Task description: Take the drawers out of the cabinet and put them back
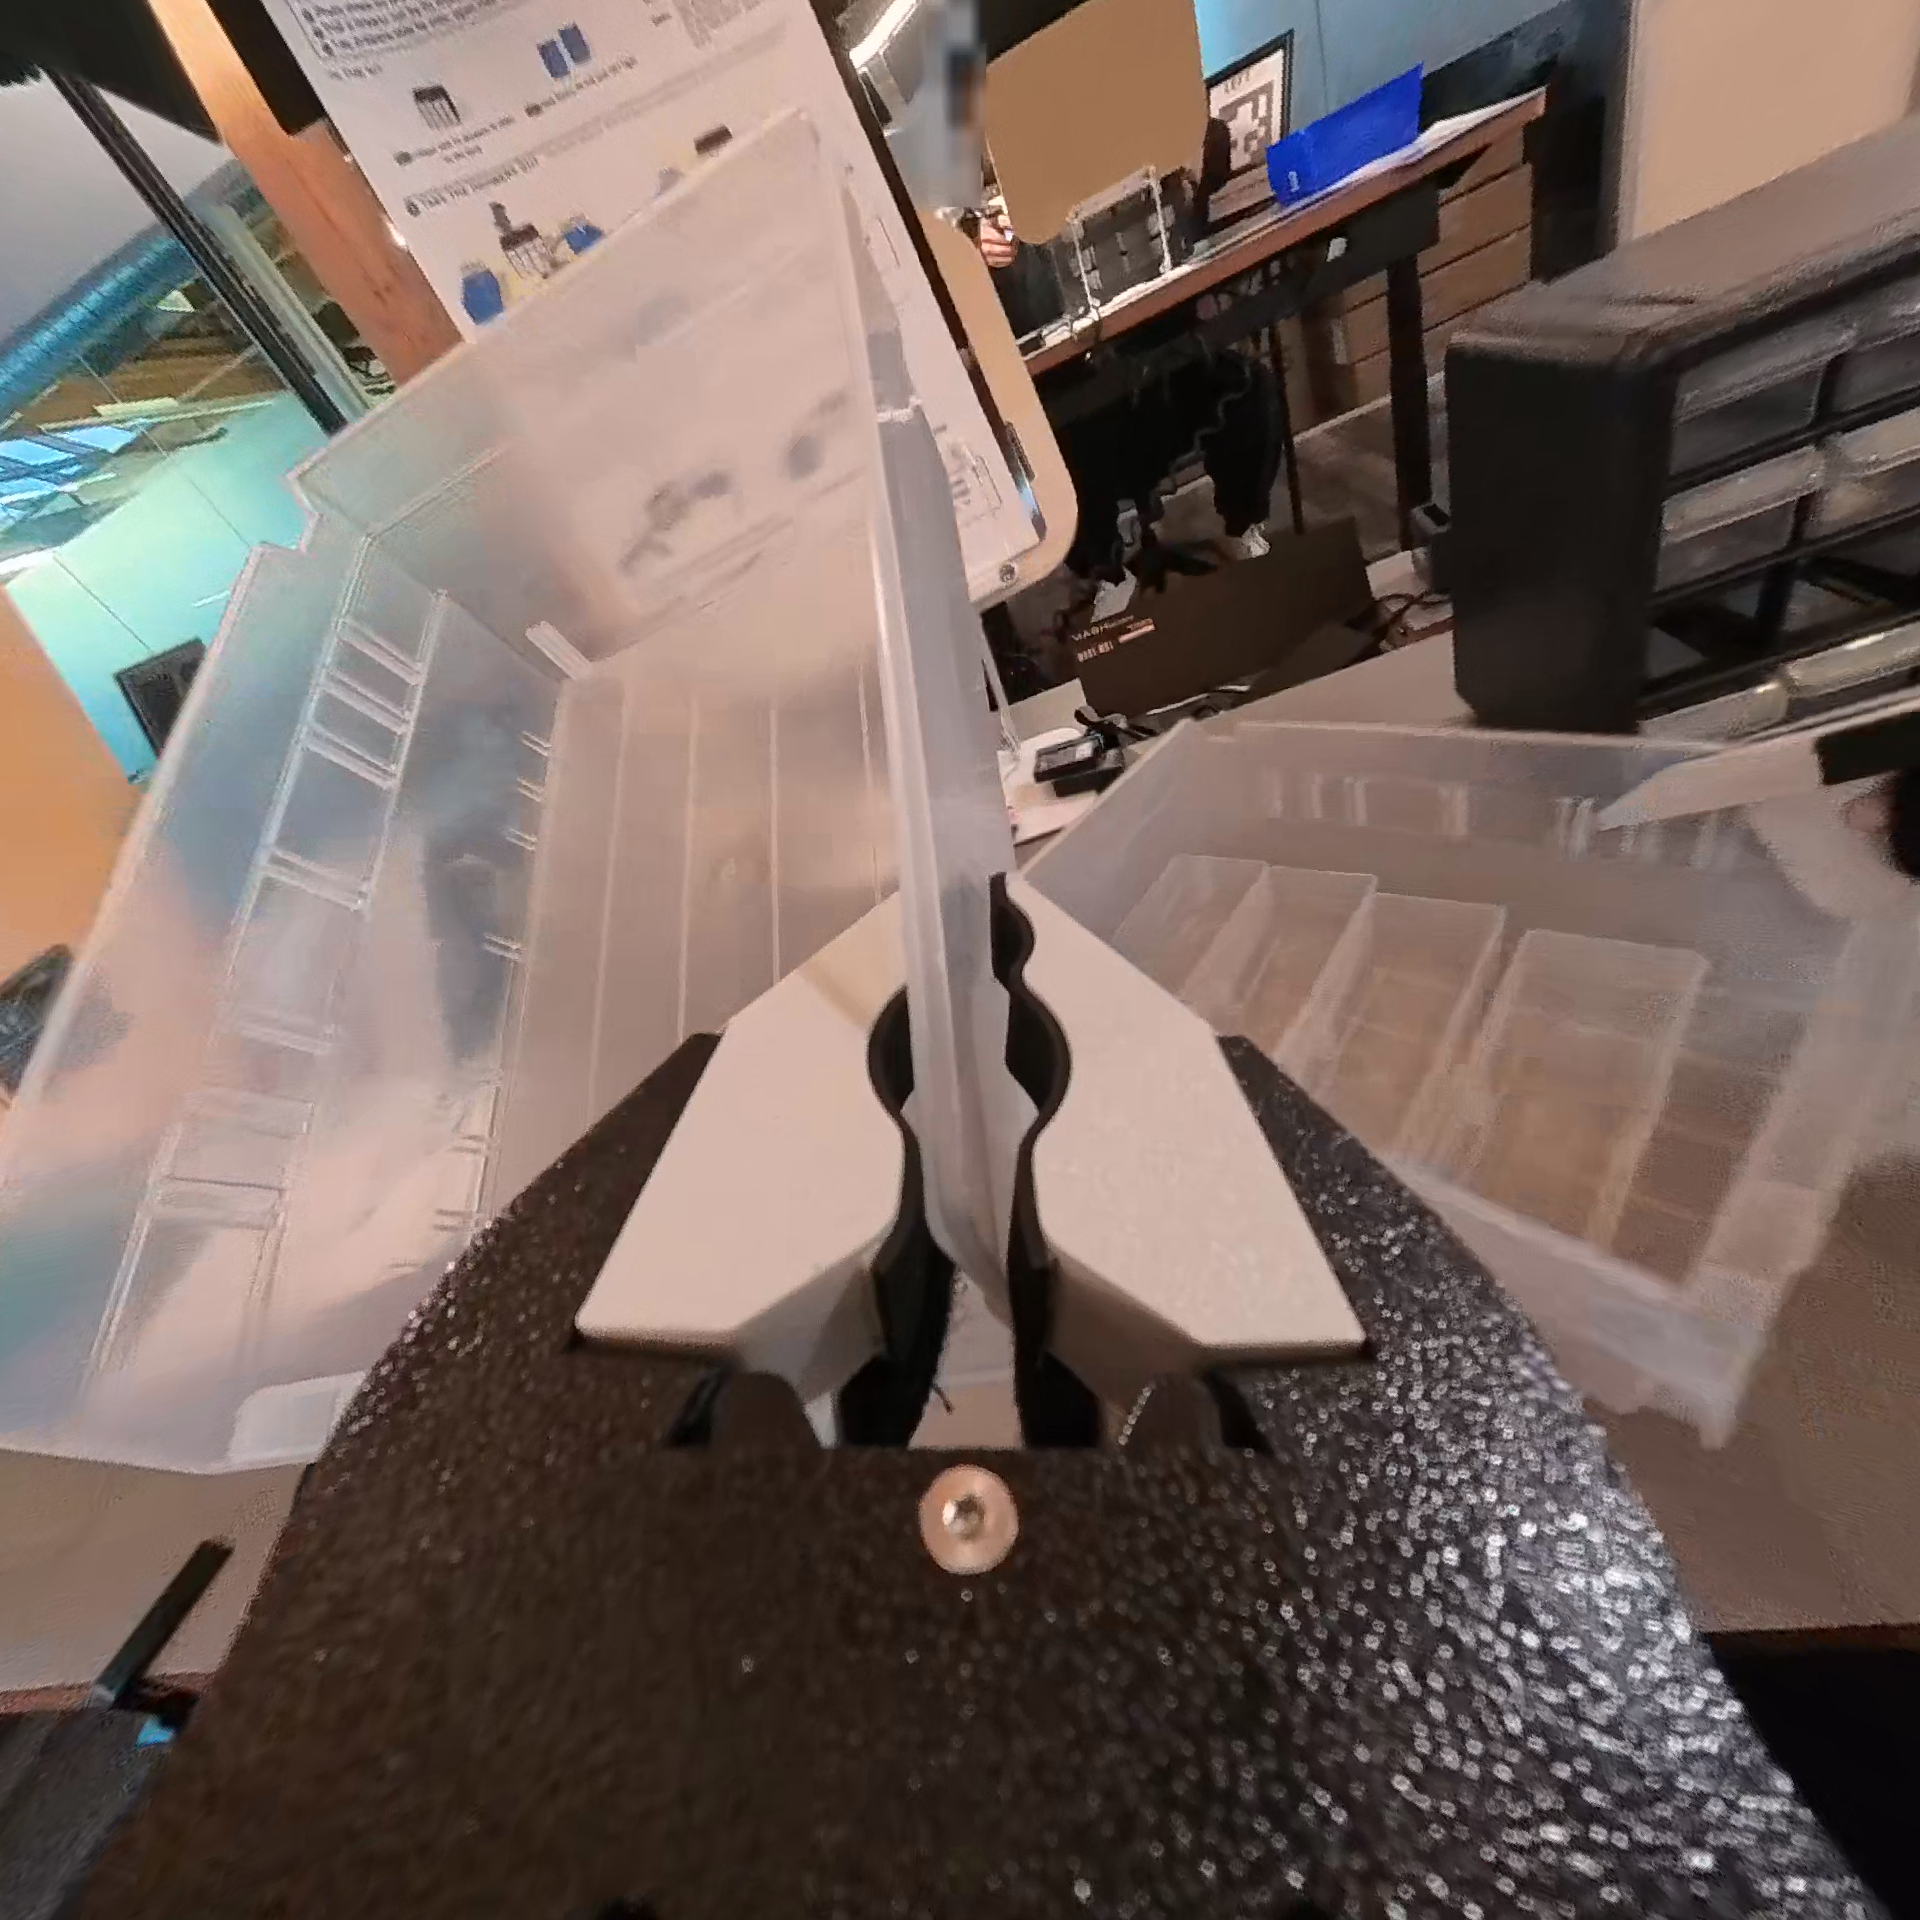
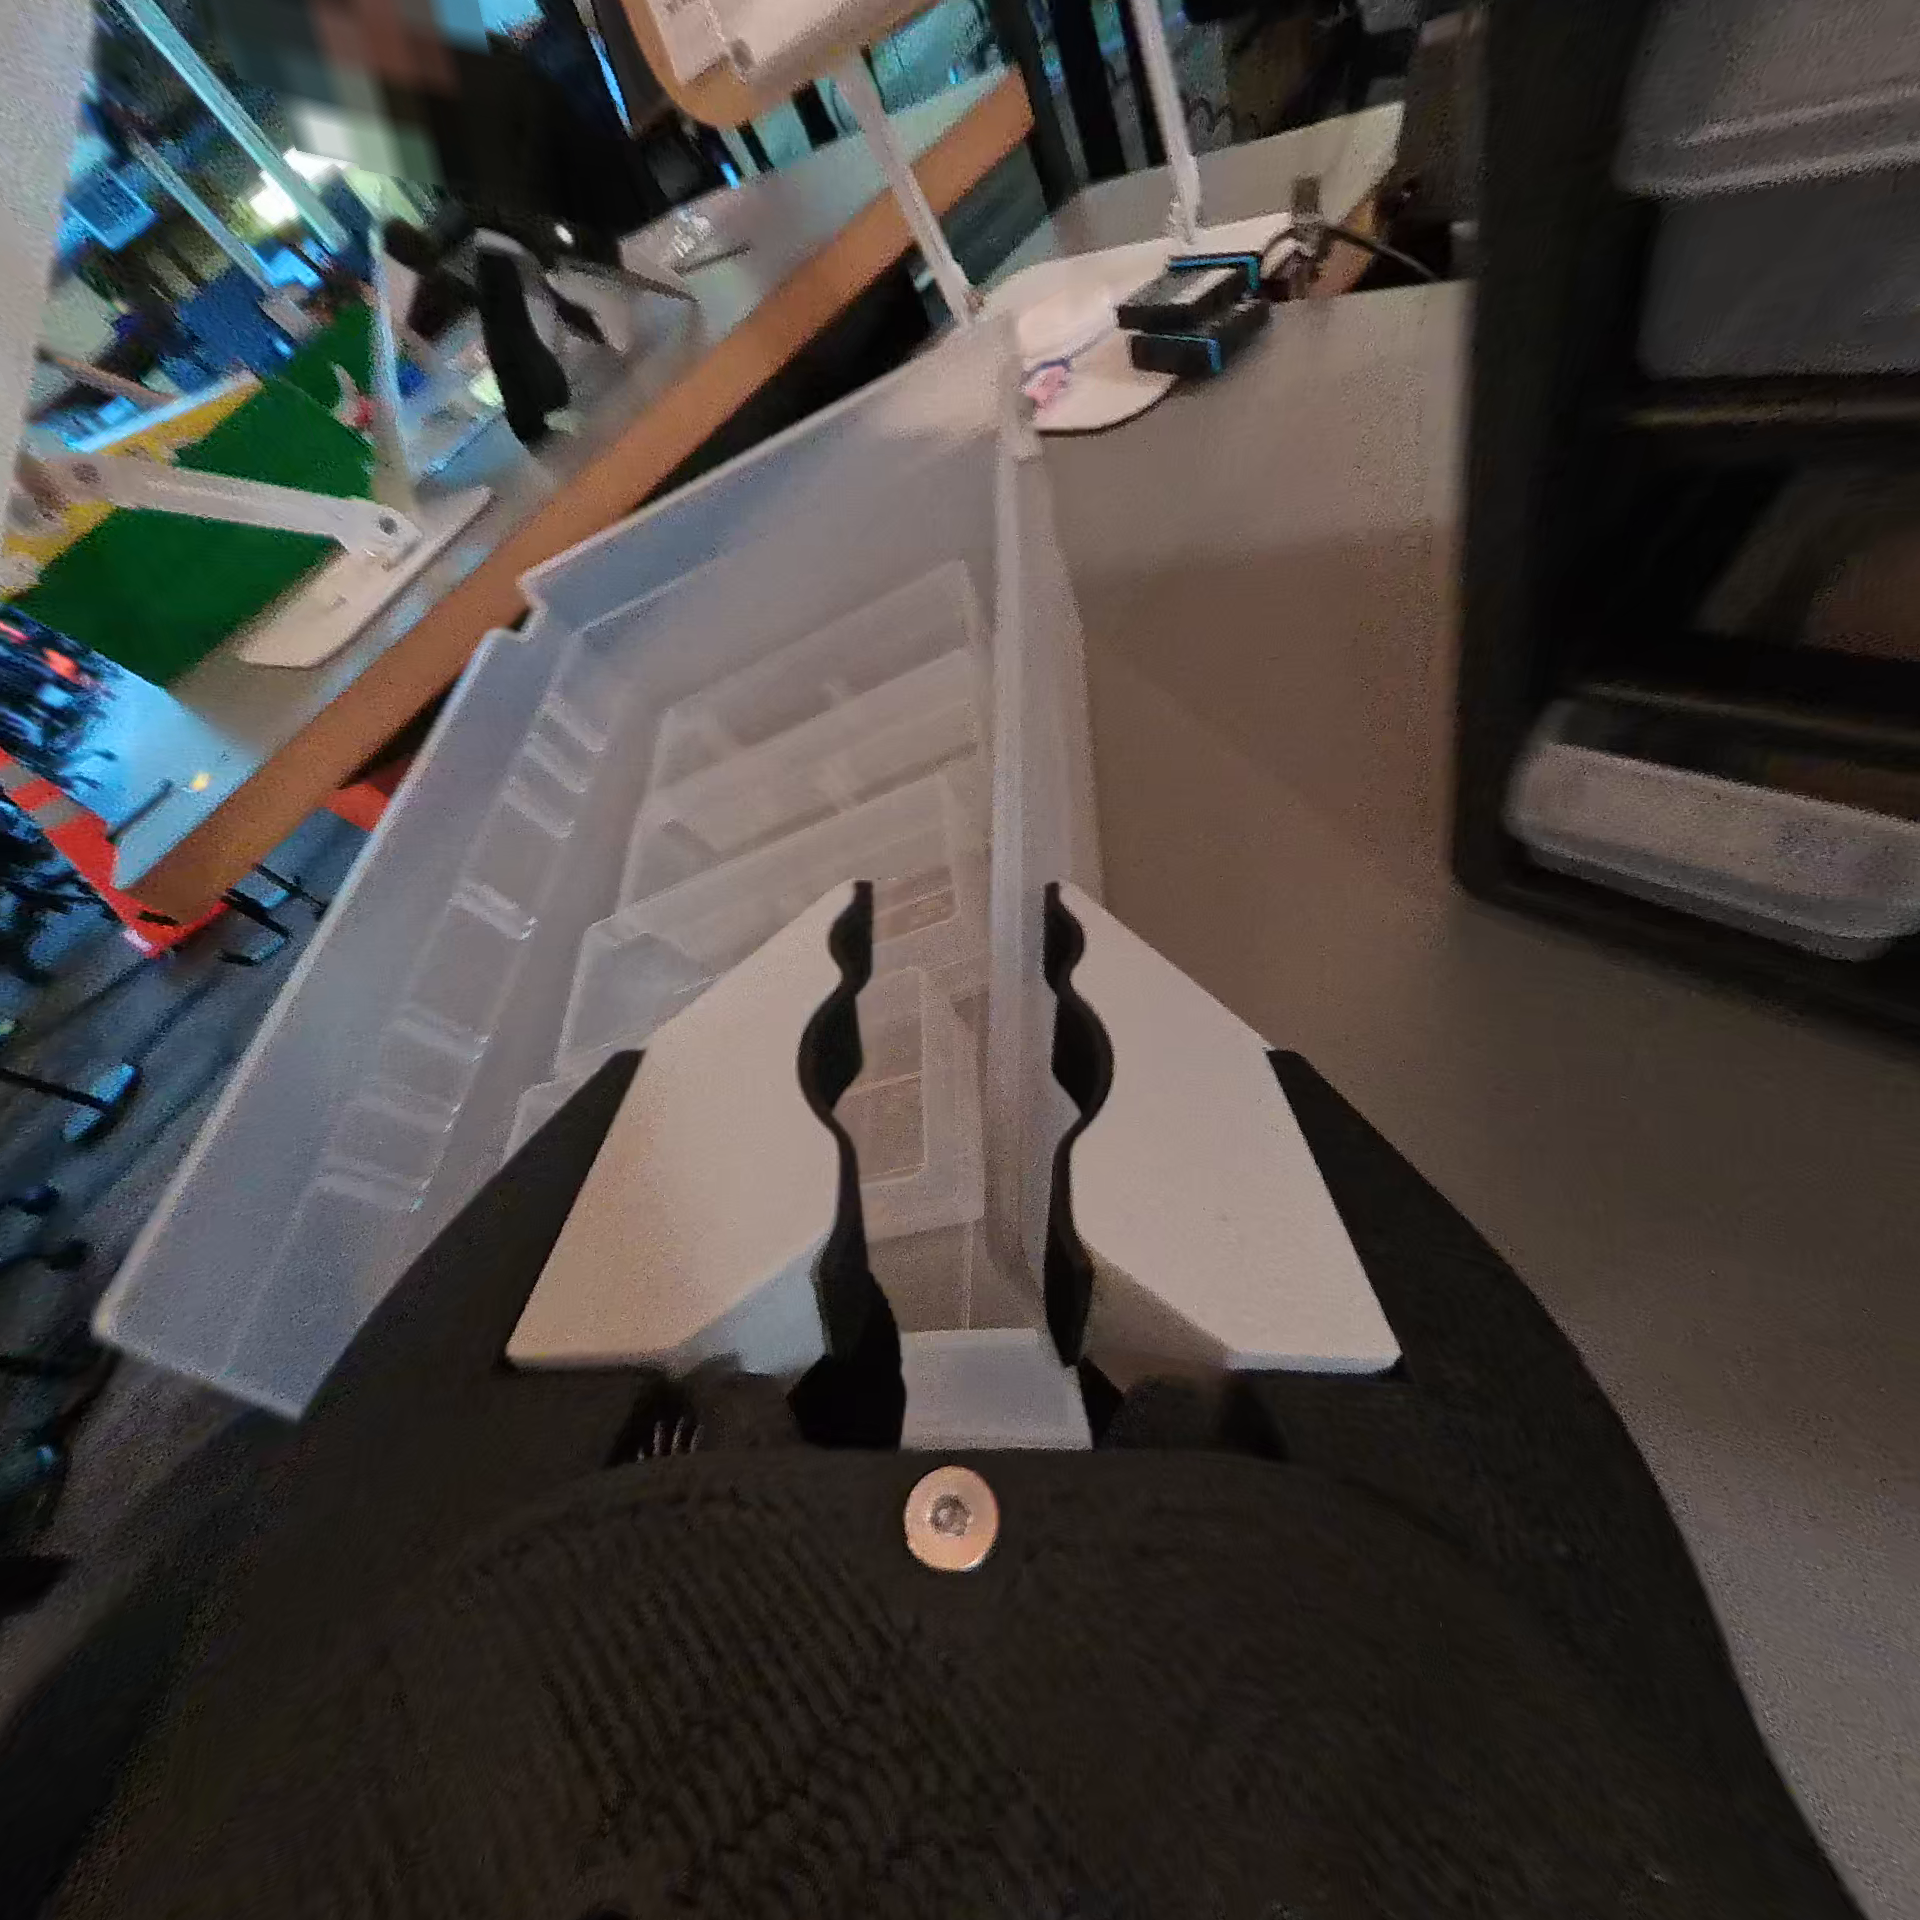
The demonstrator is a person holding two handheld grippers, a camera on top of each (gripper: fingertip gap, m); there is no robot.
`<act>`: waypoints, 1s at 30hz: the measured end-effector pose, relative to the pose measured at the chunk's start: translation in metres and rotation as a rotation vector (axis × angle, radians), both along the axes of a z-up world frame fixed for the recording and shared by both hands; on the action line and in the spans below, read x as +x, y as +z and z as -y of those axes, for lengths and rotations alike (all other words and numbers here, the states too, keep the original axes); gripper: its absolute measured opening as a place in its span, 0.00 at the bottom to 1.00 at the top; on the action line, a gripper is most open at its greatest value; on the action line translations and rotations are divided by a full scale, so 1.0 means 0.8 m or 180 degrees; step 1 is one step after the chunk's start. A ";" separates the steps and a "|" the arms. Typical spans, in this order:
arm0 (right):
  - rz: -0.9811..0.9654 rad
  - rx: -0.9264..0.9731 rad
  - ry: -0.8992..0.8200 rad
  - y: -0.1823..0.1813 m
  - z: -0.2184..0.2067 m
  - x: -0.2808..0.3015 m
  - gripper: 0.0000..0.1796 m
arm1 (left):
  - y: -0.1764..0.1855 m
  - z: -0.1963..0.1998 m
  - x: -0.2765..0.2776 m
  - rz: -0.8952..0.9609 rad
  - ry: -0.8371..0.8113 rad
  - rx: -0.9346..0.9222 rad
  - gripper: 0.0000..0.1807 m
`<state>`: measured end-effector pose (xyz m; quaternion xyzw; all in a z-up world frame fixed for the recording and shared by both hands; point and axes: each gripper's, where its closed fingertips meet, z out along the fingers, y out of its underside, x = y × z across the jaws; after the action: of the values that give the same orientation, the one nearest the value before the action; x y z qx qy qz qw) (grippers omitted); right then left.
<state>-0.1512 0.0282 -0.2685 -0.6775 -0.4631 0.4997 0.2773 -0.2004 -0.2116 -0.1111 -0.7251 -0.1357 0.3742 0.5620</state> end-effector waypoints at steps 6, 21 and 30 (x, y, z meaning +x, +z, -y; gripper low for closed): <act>-0.0466 -0.0023 0.0617 0.015 0.086 -0.034 0.36 | 0.021 -0.010 0.023 -0.0113 -0.0101 0.0039 0.02; -0.1207 0.3093 -0.2927 0.193 -0.220 0.497 0.48 | 0.059 -0.218 0.334 -0.0340 -0.2776 0.0114 0.02; -0.0625 0.2669 -0.4094 0.106 -0.332 0.705 0.46 | -0.026 -0.430 0.536 -0.0018 -0.4133 -0.0398 0.02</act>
<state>0.4127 0.2939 -0.1840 -0.6042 -0.1024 0.0811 0.7860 0.2282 0.1327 -0.1315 -0.6899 0.3534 -0.0324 0.6309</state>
